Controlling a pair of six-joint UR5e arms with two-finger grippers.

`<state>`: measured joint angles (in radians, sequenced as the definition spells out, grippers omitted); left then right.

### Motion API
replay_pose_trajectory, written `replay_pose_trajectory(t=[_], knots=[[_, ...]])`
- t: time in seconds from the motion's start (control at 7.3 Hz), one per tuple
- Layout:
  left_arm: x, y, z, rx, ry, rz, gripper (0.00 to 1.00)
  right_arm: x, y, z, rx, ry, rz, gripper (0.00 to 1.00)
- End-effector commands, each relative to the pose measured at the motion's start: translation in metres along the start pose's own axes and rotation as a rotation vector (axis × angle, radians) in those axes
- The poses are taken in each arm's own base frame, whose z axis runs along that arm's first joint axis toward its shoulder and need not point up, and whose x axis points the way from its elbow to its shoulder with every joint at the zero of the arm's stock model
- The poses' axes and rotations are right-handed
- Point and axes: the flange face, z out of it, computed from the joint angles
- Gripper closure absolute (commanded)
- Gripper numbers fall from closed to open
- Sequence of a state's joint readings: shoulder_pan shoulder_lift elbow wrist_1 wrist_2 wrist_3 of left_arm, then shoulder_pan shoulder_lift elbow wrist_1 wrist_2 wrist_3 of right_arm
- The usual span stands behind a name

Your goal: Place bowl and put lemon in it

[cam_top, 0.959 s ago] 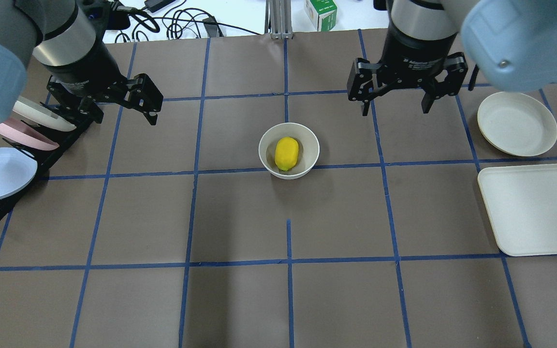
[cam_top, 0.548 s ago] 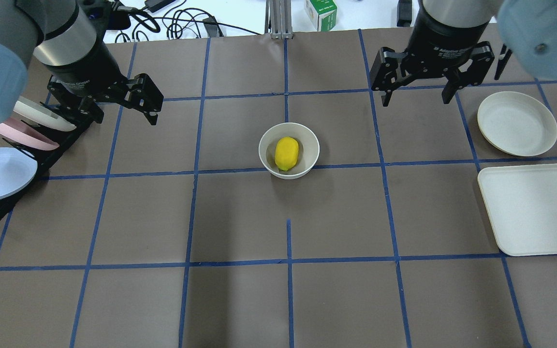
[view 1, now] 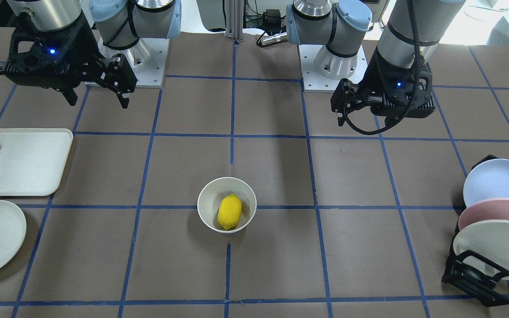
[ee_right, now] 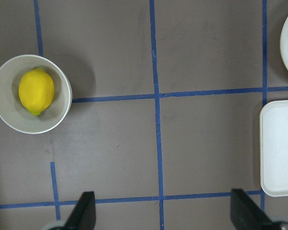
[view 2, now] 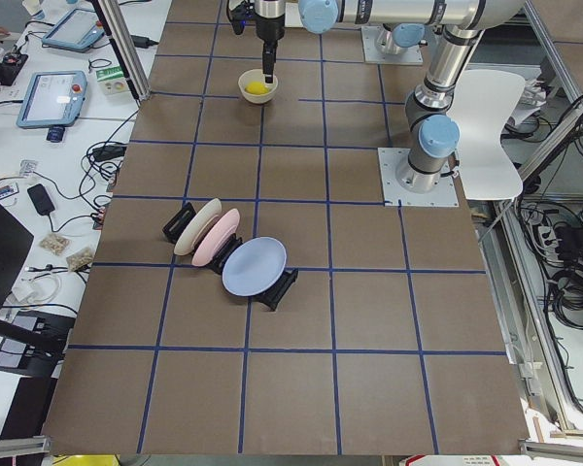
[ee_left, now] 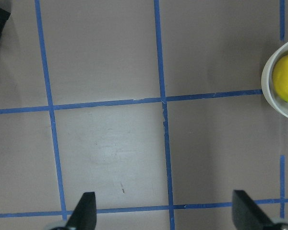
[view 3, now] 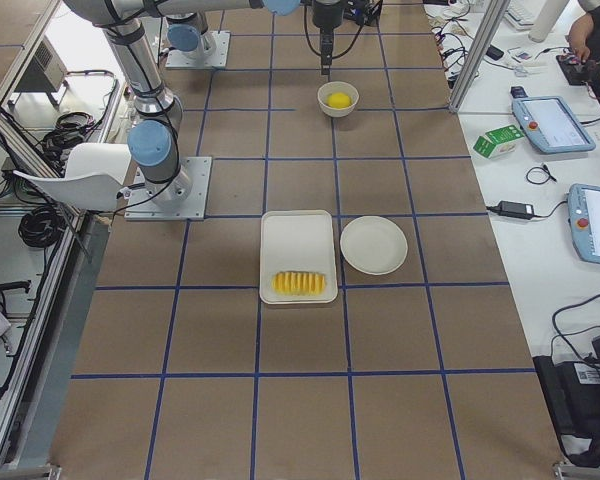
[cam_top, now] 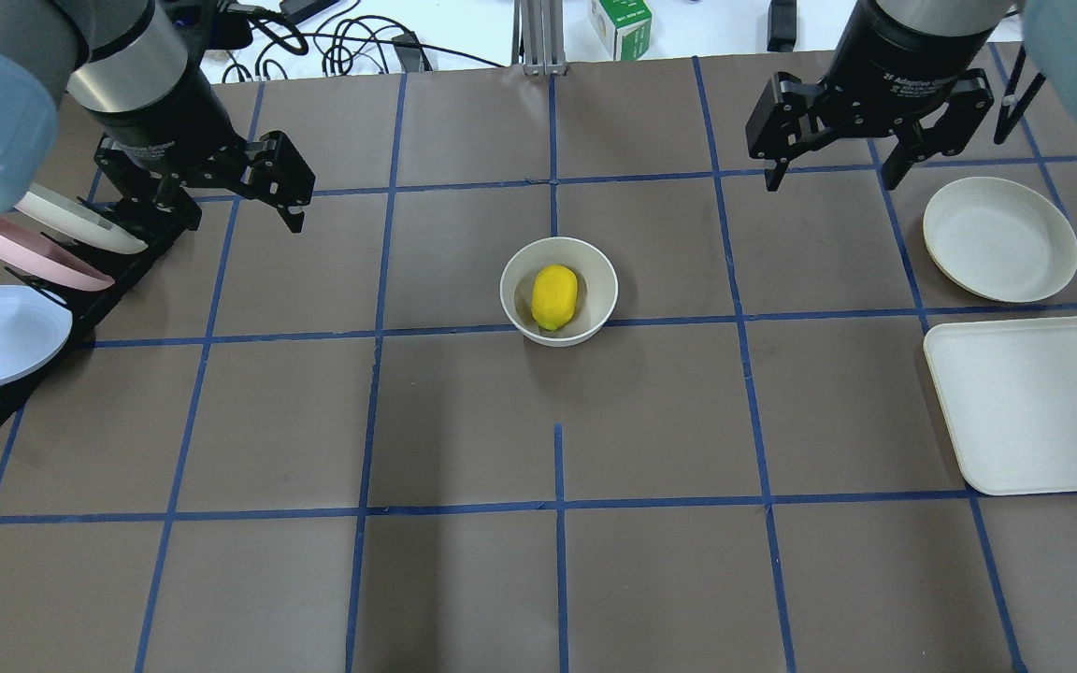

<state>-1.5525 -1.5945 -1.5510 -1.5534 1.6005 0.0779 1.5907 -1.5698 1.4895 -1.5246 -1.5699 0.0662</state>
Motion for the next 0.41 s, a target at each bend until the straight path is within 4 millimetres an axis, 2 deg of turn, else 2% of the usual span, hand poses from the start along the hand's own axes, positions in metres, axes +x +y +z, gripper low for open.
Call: replay_pose_trajectory(t=[0.0,0.27], knots=[[0.0001,0.0097,-0.0115,0.014,0.004,-0.003,0.00,0.0001,0.0001,0.0006,-0.003,0.001,0.000,0.00],[0.0013,0.0160,-0.0137,0.011,0.004,-0.002,0.00,0.0001,0.0001,0.0006,-0.003,0.001,0.000,0.00]])
